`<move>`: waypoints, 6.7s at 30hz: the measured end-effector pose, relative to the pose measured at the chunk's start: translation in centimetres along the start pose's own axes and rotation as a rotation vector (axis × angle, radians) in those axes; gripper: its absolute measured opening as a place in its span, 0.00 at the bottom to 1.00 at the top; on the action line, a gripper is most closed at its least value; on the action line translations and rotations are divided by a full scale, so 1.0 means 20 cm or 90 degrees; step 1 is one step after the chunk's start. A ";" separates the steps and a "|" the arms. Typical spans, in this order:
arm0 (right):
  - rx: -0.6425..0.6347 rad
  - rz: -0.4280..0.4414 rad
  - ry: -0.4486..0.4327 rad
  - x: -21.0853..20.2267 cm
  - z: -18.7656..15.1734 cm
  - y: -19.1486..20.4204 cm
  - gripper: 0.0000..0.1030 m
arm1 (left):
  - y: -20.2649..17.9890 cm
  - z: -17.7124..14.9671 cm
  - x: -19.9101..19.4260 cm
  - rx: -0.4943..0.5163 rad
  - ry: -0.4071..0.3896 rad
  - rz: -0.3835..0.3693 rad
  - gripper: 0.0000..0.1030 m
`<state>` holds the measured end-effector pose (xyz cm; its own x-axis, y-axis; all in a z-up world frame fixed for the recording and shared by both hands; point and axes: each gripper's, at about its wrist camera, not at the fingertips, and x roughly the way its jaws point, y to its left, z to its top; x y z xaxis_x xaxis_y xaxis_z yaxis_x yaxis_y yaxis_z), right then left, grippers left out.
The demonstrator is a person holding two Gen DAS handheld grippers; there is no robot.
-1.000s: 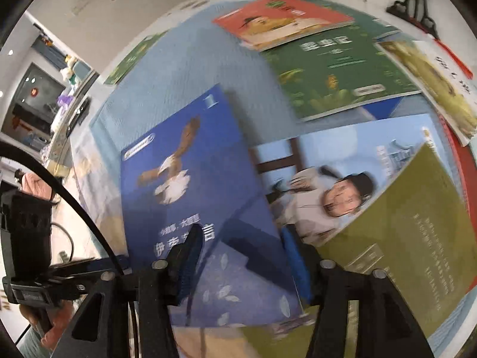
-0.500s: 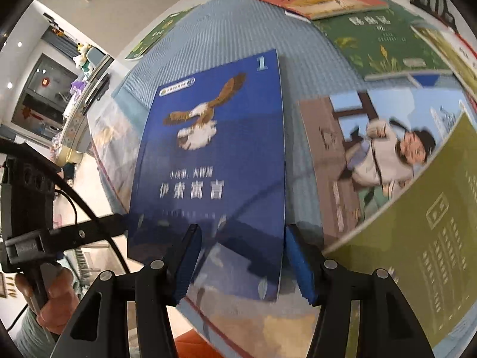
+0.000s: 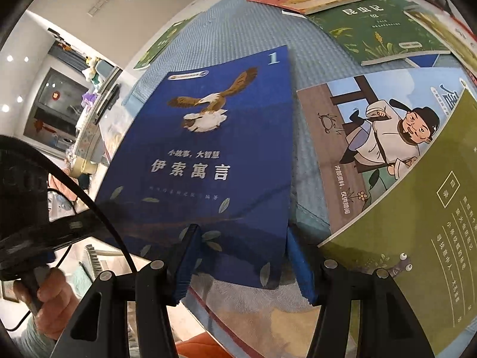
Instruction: Organize books
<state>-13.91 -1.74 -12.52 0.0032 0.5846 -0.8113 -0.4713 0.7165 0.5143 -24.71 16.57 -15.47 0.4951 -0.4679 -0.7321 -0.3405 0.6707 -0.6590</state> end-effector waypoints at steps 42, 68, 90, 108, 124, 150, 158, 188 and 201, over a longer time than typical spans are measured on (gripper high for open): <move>0.015 0.101 -0.077 0.00 0.10 0.29 0.27 | 0.04 0.23 -0.14 0.068 0.019 -0.019 0.10; -0.063 0.107 -0.174 0.51 1.47 1.08 0.28 | 0.45 1.75 -0.54 0.114 -0.037 0.022 0.12; 0.114 0.023 -0.099 1.19 1.82 1.25 0.29 | 1.05 2.24 -0.37 0.050 0.076 0.094 0.28; 0.142 -0.061 -0.071 1.00 1.58 1.21 0.49 | 1.01 2.24 -0.53 0.205 0.060 0.187 0.28; 0.430 -0.174 -0.220 0.27 0.78 0.53 0.56 | 0.21 1.97 -0.38 0.410 0.081 0.089 0.40; 0.534 -0.262 -0.229 -0.65 -0.47 -0.59 0.59 | -1.07 0.11 0.90 0.516 0.366 -0.001 0.46; 0.490 -0.253 -0.217 -0.55 -0.47 -0.60 0.53 | -1.03 0.06 0.90 0.504 0.366 -0.004 0.46; 0.451 0.221 -0.387 -0.68 -0.50 -0.61 0.54 | -0.95 0.12 0.84 0.463 0.317 0.006 0.46; 0.277 0.143 -0.343 -0.75 -0.02 -0.19 0.58 | -0.83 0.33 0.57 0.401 0.244 -0.004 0.46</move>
<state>-12.45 -13.41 -2.47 0.4343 0.7615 -0.4811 -0.1180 0.5776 0.8078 -8.14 4.01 -11.67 0.1424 -0.5640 -0.8134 0.2416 0.8167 -0.5240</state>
